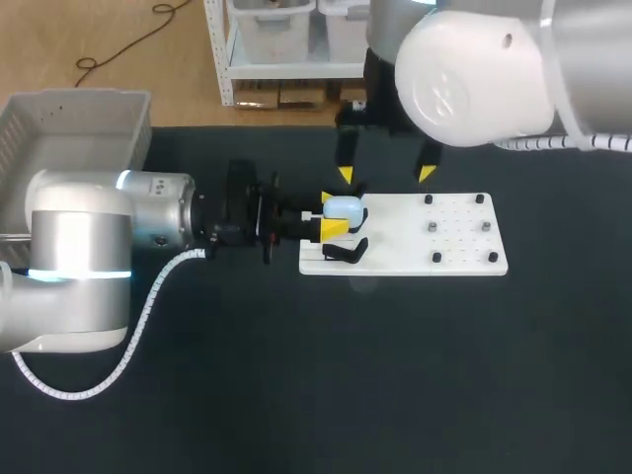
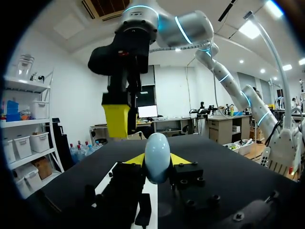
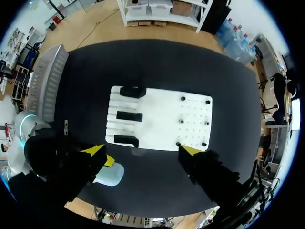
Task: Pick up each earbud case from the left stands, insert the matching earbuds, close the lid, and place the case in the box.
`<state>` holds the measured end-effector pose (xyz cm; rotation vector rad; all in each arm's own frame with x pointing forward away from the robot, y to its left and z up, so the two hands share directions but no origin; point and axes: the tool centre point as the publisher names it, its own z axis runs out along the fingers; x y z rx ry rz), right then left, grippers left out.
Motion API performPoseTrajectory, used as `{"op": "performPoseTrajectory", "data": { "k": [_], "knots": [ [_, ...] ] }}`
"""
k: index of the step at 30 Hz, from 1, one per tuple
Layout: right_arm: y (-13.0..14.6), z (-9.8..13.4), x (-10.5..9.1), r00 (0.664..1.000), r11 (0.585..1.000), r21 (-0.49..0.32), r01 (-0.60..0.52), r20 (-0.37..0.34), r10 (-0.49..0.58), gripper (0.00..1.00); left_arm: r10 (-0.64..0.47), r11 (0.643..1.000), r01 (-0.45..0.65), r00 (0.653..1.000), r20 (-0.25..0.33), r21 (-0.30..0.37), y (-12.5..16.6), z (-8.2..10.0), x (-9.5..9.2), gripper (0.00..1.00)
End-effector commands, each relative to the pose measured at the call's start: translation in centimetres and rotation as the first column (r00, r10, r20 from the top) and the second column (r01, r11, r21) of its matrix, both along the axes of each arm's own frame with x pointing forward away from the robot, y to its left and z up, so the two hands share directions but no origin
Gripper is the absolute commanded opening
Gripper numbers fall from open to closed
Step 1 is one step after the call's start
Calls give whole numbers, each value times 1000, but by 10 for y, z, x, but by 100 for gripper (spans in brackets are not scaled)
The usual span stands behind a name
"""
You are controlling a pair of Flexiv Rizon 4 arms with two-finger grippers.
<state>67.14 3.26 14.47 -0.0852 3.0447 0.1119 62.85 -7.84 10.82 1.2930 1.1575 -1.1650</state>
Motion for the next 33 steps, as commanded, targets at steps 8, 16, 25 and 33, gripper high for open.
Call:
{"op": "performPoseTrajectory", "data": {
  "k": [8, 16, 25, 33],
  "knots": [
    [-45, 33, -38, 959, 991, 132, -14, 284, -24, 100, 2, 1000, -2, 1000, 1, -1, 0, 0, -1, 0],
    [-55, 36, -44, 955, 982, 188, -29, 296, -29, 100, 132, 991, -133, 991, 29, 23, 39, 58, 9, 0],
    [-55, 36, -44, 955, 982, 188, -29, 296, -29, 100, 336, 939, -340, 939, 78, 45, 96, 104, 23, 0],
    [-55, 36, -44, 955, 982, 188, -29, 296, -29, 100, 590, 799, -588, 807, 27, 126, 173, 102, 56, 0]
  ]
}}
